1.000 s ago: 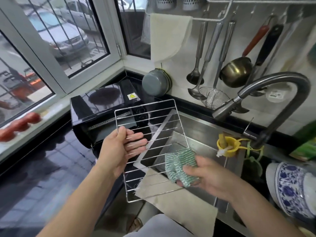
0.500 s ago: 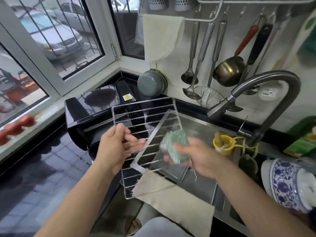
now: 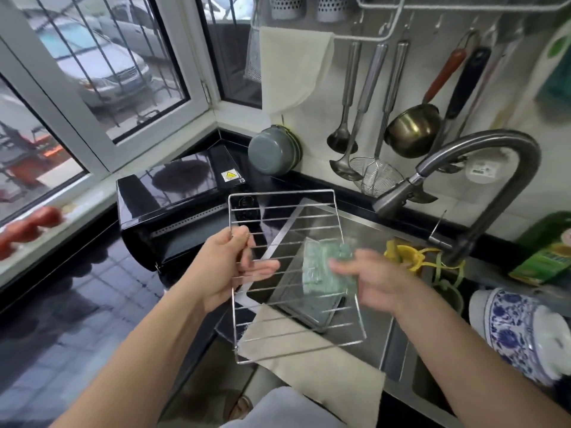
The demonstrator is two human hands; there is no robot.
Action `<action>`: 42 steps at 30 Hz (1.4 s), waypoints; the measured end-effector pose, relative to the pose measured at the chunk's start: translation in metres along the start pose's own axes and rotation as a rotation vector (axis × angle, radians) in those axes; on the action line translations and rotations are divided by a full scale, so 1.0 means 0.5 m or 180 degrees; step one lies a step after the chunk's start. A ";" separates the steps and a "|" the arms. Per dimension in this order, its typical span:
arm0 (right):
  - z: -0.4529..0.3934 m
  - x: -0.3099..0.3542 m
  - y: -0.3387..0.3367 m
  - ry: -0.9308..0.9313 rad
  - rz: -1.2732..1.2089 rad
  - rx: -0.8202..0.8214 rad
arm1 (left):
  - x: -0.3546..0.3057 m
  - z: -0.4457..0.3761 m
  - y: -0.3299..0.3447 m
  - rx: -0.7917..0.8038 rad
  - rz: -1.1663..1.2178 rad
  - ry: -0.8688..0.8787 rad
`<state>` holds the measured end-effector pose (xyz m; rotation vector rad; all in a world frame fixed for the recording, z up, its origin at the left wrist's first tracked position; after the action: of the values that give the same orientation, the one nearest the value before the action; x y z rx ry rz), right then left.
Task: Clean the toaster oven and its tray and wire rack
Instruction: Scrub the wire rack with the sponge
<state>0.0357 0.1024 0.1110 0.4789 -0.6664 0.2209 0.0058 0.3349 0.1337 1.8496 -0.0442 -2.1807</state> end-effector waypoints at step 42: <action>-0.007 0.018 0.116 -0.2559 0.4490 -0.2829 | 0.011 0.067 0.008 -0.0740 0.0572 0.0503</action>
<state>0.0247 0.1547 0.1350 -0.9093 -1.7063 1.0205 -0.0270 0.3247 0.1351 1.8039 0.0699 -1.8309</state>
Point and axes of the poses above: each hand's wrist, its own z-axis away from the middle knuckle, its own y-axis out of the palm, x = y × z, the point moved 7 cm from there along -z, towards the middle knuckle, and after that the axes turned 14 degrees about y, right-handed, at the moved point
